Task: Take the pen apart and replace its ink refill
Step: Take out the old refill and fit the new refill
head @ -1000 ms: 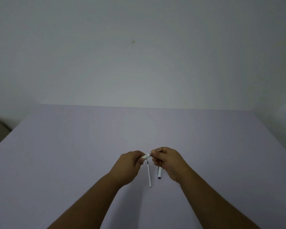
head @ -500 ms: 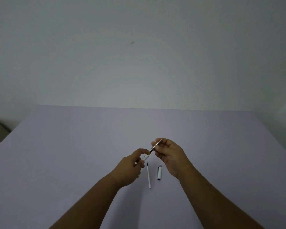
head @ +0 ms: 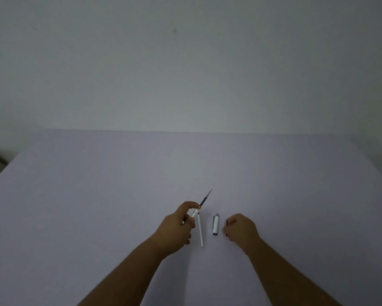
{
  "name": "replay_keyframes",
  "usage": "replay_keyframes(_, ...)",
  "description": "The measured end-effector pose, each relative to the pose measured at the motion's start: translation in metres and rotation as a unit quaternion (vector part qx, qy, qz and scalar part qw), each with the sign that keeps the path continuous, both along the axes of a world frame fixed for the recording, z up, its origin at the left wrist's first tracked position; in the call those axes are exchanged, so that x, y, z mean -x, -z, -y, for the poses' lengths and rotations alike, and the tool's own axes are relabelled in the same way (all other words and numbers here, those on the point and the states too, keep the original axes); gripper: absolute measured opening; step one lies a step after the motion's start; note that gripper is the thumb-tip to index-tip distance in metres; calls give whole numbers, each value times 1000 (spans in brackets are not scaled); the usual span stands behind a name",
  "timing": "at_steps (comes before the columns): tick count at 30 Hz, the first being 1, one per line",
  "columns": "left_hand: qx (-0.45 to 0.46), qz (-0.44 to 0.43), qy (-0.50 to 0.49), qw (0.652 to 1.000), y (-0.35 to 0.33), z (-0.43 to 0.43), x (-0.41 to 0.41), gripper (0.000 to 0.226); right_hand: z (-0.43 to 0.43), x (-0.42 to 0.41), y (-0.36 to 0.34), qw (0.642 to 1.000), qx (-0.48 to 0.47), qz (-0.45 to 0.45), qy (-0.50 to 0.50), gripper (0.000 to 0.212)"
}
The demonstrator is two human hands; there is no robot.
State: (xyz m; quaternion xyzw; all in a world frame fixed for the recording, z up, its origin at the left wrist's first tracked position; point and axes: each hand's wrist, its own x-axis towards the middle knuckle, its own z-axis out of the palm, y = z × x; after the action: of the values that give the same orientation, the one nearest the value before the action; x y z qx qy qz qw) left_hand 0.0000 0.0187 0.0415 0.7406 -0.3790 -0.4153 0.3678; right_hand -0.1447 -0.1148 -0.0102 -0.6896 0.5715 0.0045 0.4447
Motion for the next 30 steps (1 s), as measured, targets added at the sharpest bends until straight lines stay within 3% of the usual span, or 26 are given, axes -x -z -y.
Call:
replay_keyframes(6, -15, -5, 4, 1000, 10, 2, 0, 34, -3, -5, 8, 997, 69, -29, -4, 8)
replay_keyframes(8, -17, -4, 5, 1000, 11, 3, -1, 33, -2, -4, 12, 997, 68, -29, 3, 23)
replay_keyframes(18, -28, 0, 13, 1000, 13, 3, 3, 32, -2, 0, 6, 998, 49, 2, 38, 35)
replay_keyframes(21, -28, -4, 13, 1000, 11, 3, 5, 32, 0, 2, -6, 990, 86, 84, 78, 27)
replay_keyframes(25, -26, -9, 15, 1000, 6, 8, 10, 31, 0, -8, -35, 954, -46, 268, 124, 9)
replay_keyframes(30, -22, -8, 18, 1000, 1, 18, 19, 29, 0, -14, -47, 959, -69, 271, 51, 13)
